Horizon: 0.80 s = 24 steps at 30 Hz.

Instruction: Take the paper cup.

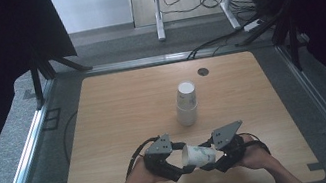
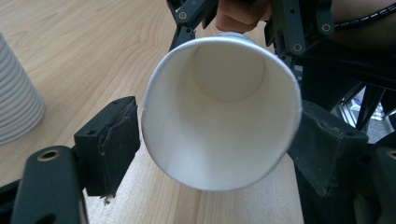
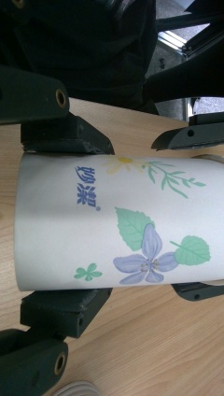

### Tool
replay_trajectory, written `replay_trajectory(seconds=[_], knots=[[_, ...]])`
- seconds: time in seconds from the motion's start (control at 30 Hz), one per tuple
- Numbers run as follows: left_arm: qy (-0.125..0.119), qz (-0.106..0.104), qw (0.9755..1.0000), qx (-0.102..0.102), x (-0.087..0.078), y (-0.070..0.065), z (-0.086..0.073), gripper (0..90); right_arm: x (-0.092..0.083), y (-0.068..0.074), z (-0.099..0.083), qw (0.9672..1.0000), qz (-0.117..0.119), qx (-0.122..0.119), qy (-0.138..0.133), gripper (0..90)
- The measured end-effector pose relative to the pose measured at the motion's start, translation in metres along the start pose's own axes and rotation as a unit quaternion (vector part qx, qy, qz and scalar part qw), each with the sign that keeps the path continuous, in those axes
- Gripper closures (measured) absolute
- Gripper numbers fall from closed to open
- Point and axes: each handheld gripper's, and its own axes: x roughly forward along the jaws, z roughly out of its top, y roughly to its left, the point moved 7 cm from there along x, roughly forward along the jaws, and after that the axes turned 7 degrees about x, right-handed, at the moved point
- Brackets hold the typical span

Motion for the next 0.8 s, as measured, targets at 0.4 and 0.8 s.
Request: replay_trajectory(seconds=[0.4, 0.8], knots=[[-0.004, -0.004, 1.0, 0.002, 0.0003, -0.0012, 0.0009, 27.5, 0.0015, 0.0004, 0.0004, 1.0, 0.007, -0.004, -0.005, 36.1], [-0.007, -0.008, 0.9999, 0.008, -0.0013, -0.0025, 0.0016, 32.9, 0.0037, -0.0007, -0.0021, 0.9998, 0.017, 0.003, 0.004, 35.7]])
